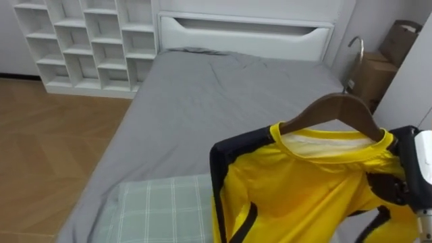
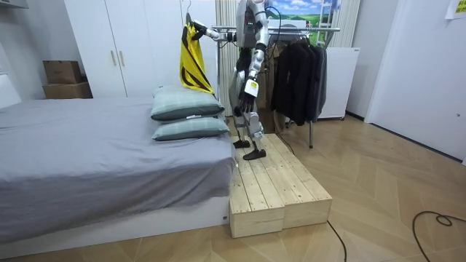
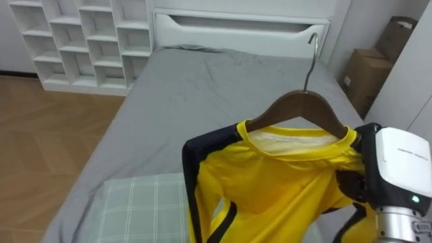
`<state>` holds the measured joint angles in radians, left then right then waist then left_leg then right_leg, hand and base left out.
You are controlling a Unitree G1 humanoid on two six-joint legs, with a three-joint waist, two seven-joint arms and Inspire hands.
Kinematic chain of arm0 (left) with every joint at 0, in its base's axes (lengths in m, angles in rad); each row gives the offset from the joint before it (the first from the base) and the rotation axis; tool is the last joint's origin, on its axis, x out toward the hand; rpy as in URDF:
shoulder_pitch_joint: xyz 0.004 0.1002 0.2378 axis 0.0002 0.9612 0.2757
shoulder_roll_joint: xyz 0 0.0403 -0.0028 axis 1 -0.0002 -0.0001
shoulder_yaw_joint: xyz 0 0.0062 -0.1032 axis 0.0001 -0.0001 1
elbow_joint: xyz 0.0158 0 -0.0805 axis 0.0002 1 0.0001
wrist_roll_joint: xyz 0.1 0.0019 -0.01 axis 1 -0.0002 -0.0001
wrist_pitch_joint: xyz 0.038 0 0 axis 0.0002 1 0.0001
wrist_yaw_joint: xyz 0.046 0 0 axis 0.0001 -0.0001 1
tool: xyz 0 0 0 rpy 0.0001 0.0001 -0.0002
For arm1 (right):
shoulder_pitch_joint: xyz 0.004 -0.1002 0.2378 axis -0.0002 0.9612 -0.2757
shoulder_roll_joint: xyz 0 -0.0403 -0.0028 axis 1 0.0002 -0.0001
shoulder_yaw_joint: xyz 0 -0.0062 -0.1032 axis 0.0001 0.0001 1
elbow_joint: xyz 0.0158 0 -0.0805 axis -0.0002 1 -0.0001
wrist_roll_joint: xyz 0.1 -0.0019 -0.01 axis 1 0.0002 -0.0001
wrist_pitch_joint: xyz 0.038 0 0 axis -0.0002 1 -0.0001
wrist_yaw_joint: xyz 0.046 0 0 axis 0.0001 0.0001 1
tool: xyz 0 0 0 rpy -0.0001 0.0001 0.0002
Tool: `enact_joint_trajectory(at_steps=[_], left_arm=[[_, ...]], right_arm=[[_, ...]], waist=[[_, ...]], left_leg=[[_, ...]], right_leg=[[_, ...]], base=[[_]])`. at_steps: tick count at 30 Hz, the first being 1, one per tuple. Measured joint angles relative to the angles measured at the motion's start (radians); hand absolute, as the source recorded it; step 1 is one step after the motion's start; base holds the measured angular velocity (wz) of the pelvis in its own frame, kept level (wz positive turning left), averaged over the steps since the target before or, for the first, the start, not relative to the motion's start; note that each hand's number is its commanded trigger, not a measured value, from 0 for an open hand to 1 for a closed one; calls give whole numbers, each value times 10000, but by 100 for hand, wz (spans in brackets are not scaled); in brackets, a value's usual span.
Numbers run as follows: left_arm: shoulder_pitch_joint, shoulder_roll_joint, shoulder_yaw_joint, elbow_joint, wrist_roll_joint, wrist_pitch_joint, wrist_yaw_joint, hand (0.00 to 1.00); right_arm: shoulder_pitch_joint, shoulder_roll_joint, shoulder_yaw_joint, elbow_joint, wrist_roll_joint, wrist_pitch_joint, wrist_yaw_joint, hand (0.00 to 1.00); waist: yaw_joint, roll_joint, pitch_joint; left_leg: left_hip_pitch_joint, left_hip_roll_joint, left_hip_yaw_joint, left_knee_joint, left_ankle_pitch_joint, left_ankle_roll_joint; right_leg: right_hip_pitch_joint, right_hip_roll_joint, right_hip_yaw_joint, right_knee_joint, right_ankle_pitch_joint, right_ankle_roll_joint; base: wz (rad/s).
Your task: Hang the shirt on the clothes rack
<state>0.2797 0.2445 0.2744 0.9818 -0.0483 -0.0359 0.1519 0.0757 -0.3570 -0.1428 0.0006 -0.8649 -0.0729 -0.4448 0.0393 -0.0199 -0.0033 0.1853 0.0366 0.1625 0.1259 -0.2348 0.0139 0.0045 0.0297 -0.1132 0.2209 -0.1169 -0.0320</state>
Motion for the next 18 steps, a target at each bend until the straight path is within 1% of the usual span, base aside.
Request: enact_joint_trajectory(at_steps=[3,6,8,9,10,11,12,15,18], left_arm=[[57,-20,0,680,2,1,0,0],[251,-34,-1,1097,1,29,6,0],[301,-77,-1,1287,1,83,70,0],[293,-114,-2,1423,2,141,122,0],[302,-157,-2,1425,11,234,135,0],[299,-174,-5,1424,20,265,135,0],[275,-209,-15,1424,45,306,135,0],[218,-269,-59,1349,194,323,139,0],[215,-268,-220,1020,226,376,154,0]], right_arm=[[232,1,0,-651,2,-19,0,100],[357,8,18,-882,-108,-8,10,100],[420,10,18,-952,-108,-4,9,100],[438,13,23,-952,-102,22,12,100],[468,44,22,-952,-90,37,12,100],[490,63,23,-952,-97,51,12,100],[574,68,26,-952,-99,74,11,100],[646,69,67,-950,-57,89,12,100],[647,70,74,-945,-43,95,12,100]], waist=[[-1,-11,0],[19,-44,-6],[22,-44,7],[58,-78,-9],[109,-88,-4],[135,-118,-11],[189,-112,0],[237,-171,29],[230,-215,44]], left_leg=[[-5,26,5,6,-13,-21],[-5,42,19,19,-47,-43],[-14,42,16,18,-47,-43],[-12,43,14,15,-47,-43],[-13,45,15,15,-47,-44],[-12,46,15,16,-47,-44],[-11,48,16,16,-47,-44],[-40,48,13,19,-46,-44],[-54,47,4,18,-47,-44]], right_leg=[[-4,17,-5,0,-5,-9],[-4,37,27,8,-18,-27],[-8,37,20,10,-20,-29],[-3,42,37,10,-22,-28],[-4,48,62,6,-22,-29],[-2,48,54,5,-22,-29],[3,52,56,1,-22,-29],[-3,48,-2,-8,-22,-29],[-11,47,-4,-14,-22,-29]], base=[[0],[0],[0],[0],[0],[0],[0],[2],[0]])
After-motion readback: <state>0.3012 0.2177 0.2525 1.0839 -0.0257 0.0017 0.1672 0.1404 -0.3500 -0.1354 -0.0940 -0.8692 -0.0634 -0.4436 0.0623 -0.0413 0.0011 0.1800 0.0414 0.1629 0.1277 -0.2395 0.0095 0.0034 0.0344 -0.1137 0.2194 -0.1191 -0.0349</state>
